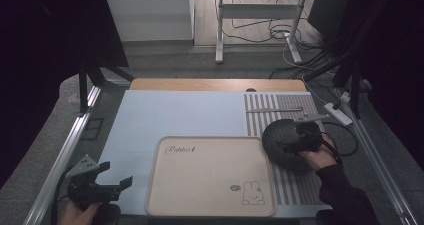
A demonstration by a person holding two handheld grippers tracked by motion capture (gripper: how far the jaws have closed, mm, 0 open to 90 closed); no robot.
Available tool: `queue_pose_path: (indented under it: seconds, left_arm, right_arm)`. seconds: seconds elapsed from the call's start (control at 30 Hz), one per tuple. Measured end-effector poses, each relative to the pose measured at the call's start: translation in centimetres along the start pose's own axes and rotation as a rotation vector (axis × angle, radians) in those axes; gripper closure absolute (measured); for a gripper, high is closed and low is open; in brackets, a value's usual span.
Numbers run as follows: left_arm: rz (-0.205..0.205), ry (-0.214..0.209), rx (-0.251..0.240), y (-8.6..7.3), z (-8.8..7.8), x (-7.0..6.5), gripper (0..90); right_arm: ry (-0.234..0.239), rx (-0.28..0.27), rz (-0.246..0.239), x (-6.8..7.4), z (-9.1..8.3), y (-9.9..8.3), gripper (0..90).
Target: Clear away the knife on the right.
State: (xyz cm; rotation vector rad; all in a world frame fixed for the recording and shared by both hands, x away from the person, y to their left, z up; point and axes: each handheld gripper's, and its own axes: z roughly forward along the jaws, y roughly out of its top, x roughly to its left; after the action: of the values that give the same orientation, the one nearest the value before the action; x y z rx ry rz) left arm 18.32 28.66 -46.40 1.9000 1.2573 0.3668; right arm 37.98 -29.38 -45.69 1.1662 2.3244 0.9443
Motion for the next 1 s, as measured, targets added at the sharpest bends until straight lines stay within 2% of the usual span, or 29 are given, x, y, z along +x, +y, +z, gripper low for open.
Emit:
queue_pose_path:
  seconds: [0.13, 0.23, 0.53, 0.7, 0.93, 1.0]
  left_arm:
    - [0.0, 0.0, 0.0, 0.0, 0.0, 0.0, 2.1]
    - [0.0, -0.001, 0.0, 0.0, 0.0, 0.0, 2.1]
    - [0.0, -0.004, -0.001, 0.0, 0.0, 0.0, 2.1]
    - [0.001, -0.004, -0.002, 0.0, 0.0, 0.0, 2.1]
    - [0.0, -0.005, -0.002, 0.0, 0.0, 0.0, 2.1]
    - [-0.001, -0.005, -0.002, 0.0, 0.0, 0.1, 2.1]
  right_arm:
    - [-0.018, 0.043, 0.028, -0.5, 0.8, 0.4, 0.0]
    - [-0.044, 0.067, 0.025, -1.0, 1.7, 0.7, 0.0]
    - [-0.065, 0.075, 0.071, -2.2, 3.2, 1.6, 0.0]
    - [-0.086, 0.101, 0.101, -2.9, 4.4, 1.8, 0.0]
    - [-0.088, 0.125, 0.12, -3.5, 5.1, 2.4, 0.0]
    - [-0.092, 0.121, 0.14, -3.7, 5.5, 2.9, 0.0]
